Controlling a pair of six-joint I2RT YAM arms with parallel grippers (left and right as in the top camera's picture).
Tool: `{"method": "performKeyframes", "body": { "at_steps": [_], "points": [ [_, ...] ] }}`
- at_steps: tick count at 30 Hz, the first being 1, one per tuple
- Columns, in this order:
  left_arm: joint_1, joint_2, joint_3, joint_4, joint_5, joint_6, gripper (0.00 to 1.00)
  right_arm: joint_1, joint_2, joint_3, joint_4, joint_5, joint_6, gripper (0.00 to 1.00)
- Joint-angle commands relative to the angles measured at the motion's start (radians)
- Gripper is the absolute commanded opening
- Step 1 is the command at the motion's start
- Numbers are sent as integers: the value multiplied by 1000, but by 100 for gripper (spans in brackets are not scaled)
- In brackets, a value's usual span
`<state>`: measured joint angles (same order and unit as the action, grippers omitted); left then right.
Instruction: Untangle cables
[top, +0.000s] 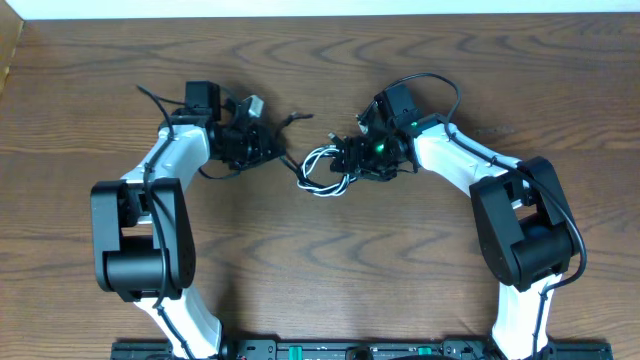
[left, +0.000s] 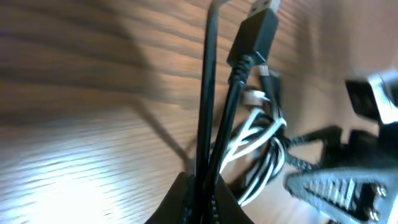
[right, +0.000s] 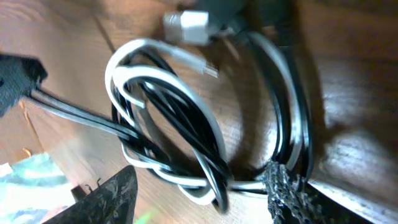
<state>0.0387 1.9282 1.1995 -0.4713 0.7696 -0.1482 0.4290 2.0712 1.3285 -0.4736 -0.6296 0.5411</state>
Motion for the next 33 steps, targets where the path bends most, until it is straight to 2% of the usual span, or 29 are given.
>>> {"method": "performKeyframes", "body": {
  "at_steps": [1,8,9,11,13,16,17,20,22,25,28,33],
  "points": [
    [56,-1,-35,1,-83,-135,8,16,10,-2,-10,-2,11,68],
    [178,-1,-136,96,-74,-382,7,48,10,-2,16,-2,23,72],
    [187,-1,-145,109,-60,-399,8,56,10,-2,31,-2,24,76],
    [190,-1,-149,116,-34,-409,8,72,10,-2,55,5,53,70],
    [186,-1,-149,119,-8,-409,7,92,10,-2,71,24,95,60],
    [180,-1,-149,143,24,-411,7,117,10,-2,81,56,130,52],
    [179,-1,-149,157,37,-411,7,121,9,-2,81,75,138,53],
    [180,-1,-149,183,62,-411,7,117,9,-2,106,34,121,63],
    [180,-1,-149,188,72,-411,7,105,5,2,161,-57,100,65],
    [180,-1,-149,209,121,-410,8,92,-18,34,150,-78,100,65],
    [180,-1,-149,209,121,-410,8,97,-39,39,99,-27,103,65],
    [178,-1,-149,208,121,-411,8,145,-40,26,-1,150,211,62]
  ]
}}
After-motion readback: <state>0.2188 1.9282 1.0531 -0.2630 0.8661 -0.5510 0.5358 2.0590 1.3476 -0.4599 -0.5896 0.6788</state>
